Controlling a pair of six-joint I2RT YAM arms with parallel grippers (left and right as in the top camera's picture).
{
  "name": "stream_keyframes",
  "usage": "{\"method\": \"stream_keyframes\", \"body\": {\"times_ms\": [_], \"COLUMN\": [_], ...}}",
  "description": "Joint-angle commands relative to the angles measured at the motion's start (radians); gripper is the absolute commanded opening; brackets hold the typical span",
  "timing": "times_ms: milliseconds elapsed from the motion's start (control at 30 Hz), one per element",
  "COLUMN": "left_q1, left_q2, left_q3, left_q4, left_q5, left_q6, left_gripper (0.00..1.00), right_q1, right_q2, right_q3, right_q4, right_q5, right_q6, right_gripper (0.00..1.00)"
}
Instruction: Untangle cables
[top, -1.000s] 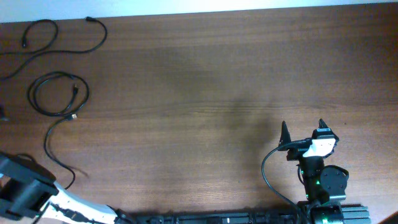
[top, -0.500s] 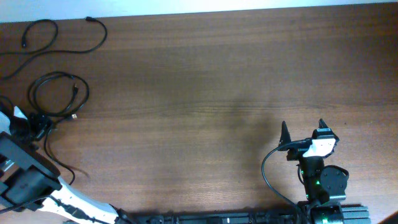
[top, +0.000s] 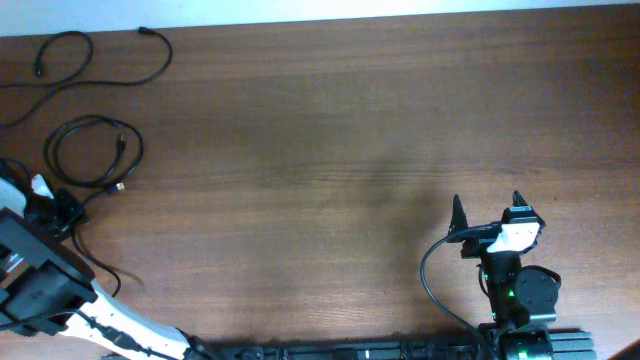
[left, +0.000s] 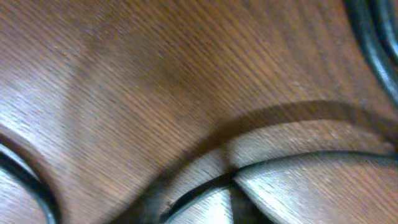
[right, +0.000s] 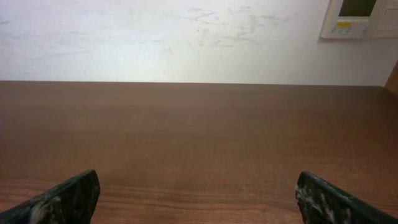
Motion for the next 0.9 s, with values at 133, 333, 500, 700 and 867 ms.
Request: {"method": "stream_keyframes", "body": {"times_ms": [133,333,500,700,867], "left_q1": [0.009,0.009,0.016,0.096,0.171], "left_q2": [0.047,-0.057,-0.204,-0.311,-0.311], "left_q3": [0.045,0.084,0.084,0.084,0.082], "left_q4": [-0.036,-0.069,-0.055,-0.049,-0.055], "left_q5": [0.014,0.027,0.03,0.03,-0.017], "left_q6": [-0.098,-0.112,-0.112,-0.131,-0.264], "left_gripper": [0.0,0.0,0.0,0.0,0.0], "right_q1": [0.005,0.005,0.005,0.005,0.005], "right_q2": [-0.004,-0.004,-0.004,-0.004,-0.004], "right_q3": [-0.005,-0.005,-0.005,-0.005,-0.005], "right_q4": [-0.006,-0.006,-0.006,-0.006,-0.006], "right_q5": [0.005,0.005,0.005,0.005,0.005], "right_q6": [0.004,0.004,0.004,0.004,0.004], "right_gripper": [0.98,0.98,0.98,0.98,0.99]}}
